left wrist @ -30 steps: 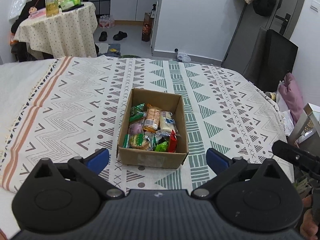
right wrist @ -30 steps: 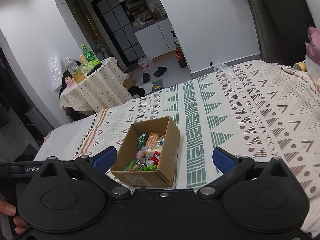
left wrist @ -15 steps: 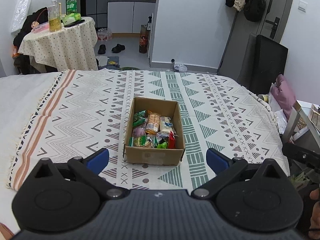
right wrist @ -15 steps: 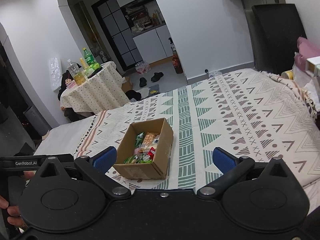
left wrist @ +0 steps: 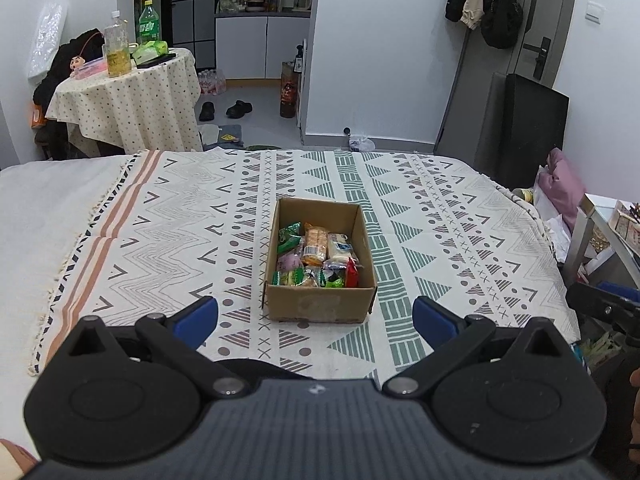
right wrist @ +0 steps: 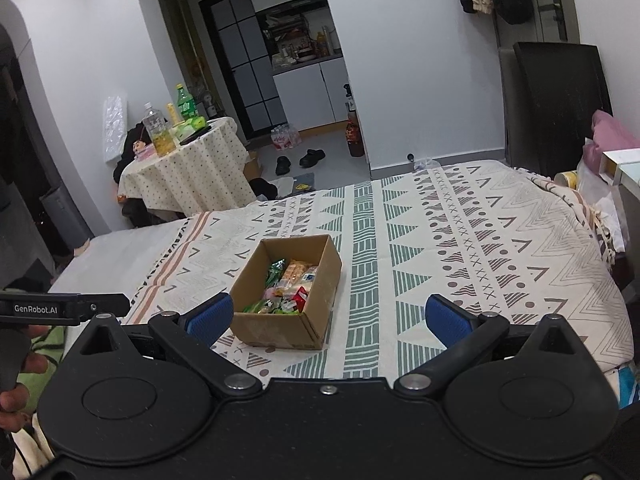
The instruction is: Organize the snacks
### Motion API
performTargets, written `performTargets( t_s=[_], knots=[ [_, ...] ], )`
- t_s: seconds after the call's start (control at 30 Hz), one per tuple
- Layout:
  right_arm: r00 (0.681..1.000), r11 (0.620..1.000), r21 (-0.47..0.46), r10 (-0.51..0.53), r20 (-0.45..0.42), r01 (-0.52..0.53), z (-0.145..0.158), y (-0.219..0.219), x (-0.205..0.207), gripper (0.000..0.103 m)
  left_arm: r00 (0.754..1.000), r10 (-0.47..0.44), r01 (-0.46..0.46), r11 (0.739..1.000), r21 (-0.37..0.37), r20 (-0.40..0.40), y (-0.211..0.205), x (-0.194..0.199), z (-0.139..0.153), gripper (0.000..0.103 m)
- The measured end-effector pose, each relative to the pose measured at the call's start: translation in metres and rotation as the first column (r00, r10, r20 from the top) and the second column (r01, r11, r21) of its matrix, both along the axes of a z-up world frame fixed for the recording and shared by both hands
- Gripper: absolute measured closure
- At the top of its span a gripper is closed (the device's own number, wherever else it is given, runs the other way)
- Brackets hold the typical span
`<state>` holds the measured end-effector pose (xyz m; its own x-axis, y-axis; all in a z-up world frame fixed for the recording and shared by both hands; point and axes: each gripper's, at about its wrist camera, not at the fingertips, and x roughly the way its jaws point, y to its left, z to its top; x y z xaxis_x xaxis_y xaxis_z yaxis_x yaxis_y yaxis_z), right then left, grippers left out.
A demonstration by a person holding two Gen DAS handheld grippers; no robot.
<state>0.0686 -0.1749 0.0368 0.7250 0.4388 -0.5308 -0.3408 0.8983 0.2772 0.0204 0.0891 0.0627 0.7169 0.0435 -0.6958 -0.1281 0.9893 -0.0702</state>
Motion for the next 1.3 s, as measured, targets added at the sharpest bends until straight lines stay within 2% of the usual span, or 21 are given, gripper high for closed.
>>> performTargets(
  t_s=[0.4,1.3],
  knots=[
    [1.000,1.000,-0.008,0.016,-0.005,-0.016,-0.0018,0.0063,-0.0035,0.000,1.000,-0.023,0.023,1.000,0.021,0.004,-0.0045,-0.0055,-0.0014,0.000],
    [1.000,1.000,-0.009,0.009,-0.019,-0.009,-0.0080,0.0069,-0.0006,0.000,1.000,-0.020,0.020,1.000,0.016,-0.004,-0.0039,-0.0009,-0.0044,0.000]
  ],
)
